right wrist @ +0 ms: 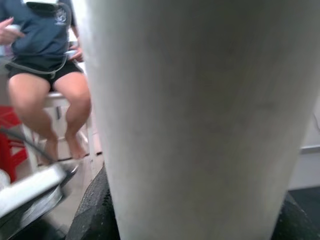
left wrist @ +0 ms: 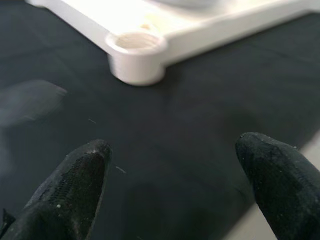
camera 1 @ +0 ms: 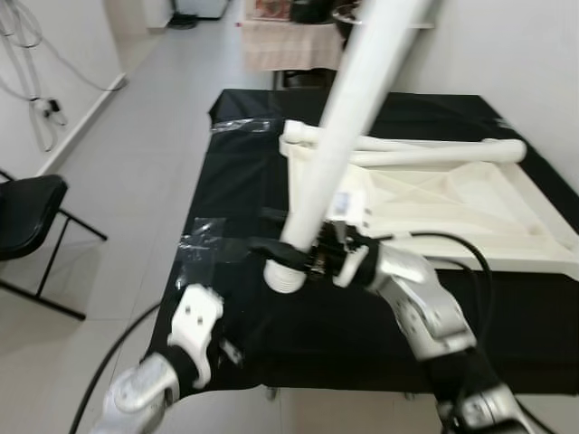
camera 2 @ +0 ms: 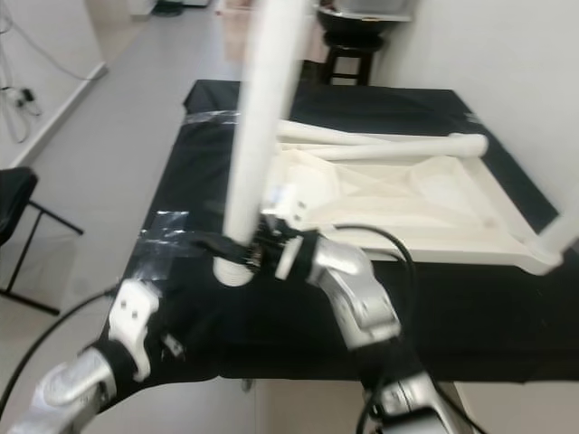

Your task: Building children table

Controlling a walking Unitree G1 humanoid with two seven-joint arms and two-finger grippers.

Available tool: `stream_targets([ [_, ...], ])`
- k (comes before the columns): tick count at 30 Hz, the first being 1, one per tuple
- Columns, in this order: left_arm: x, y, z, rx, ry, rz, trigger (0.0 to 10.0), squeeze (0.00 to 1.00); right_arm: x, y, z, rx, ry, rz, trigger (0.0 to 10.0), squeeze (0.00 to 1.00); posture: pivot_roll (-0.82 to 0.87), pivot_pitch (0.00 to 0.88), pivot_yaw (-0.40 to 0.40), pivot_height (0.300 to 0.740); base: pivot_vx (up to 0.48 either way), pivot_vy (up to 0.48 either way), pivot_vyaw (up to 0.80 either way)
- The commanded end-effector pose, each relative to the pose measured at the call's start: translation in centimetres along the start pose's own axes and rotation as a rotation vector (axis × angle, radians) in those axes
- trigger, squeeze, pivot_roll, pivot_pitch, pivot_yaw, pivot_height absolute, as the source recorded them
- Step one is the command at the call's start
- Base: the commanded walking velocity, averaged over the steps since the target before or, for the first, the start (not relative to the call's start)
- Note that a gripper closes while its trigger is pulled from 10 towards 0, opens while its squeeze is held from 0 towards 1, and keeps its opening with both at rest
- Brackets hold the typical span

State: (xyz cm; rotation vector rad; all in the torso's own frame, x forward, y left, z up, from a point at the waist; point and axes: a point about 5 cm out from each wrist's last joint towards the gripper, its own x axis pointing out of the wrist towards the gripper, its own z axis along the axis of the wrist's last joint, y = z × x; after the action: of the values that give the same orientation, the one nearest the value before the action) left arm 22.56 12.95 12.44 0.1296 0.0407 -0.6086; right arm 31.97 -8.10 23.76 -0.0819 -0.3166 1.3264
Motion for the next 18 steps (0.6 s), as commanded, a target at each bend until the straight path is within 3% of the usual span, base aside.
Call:
stream_targets([
  [1, -0.4, 0.3, 0.3, 0.038, 0.013, 0.034, 10.0, 0.0, 0.0, -0.4, 0.2, 0.036, -0.041, 0.035, 10.0, 0.0, 0.11, 0.226, -0.067, 0.74, 0.0, 0.0, 0.0],
  [5, -1.1, 0.4, 0.7, 0.05, 0.008, 0.061, 10.0, 0.0, 0.0, -0.7, 1.2, 0.055, -0.088, 0.077, 10.0, 0.0, 0.13, 0.255, -0.065, 0.74, 0.0, 0.0, 0.0],
  [7, -2.3, 0.8, 1.7, 0.1, 0.001, 0.079, 10.0, 0.0, 0.0, -1.3, 1.8, 0.062, -0.103, 0.109, 10.0, 0.0, 0.16, 0.296, -0.062, 0.74, 0.0, 0.0, 0.0],
  [10, -2.8, 0.9, 2.2, 0.127, -0.002, 0.084, 10.0, 0.0, 0.0, -1.4, 1.9, 0.062, -0.104, 0.122, 10.0, 0.0, 0.16, 0.301, -0.062, 0.74, 0.0, 0.0, 0.0],
  [11, -3.8, 1.5, 4.0, 0.178, -0.034, 0.123, 10.0, 0.0, 0.1, -1.7, 2.0, 0.069, -0.107, 0.157, 10.0, 0.0, 0.19, 0.348, -0.056, 0.74, 0.0, 0.0, 0.0],
  [18, -5.0, 1.8, 6.9, 0.239, -0.089, 0.164, 10.0, 0.0, 0.6, -2.6, 2.0, 0.062, -0.107, 0.185, 10.0, 0.0, 0.23, 0.392, -0.042, 0.74, 0.0, 0.0, 0.0],
])
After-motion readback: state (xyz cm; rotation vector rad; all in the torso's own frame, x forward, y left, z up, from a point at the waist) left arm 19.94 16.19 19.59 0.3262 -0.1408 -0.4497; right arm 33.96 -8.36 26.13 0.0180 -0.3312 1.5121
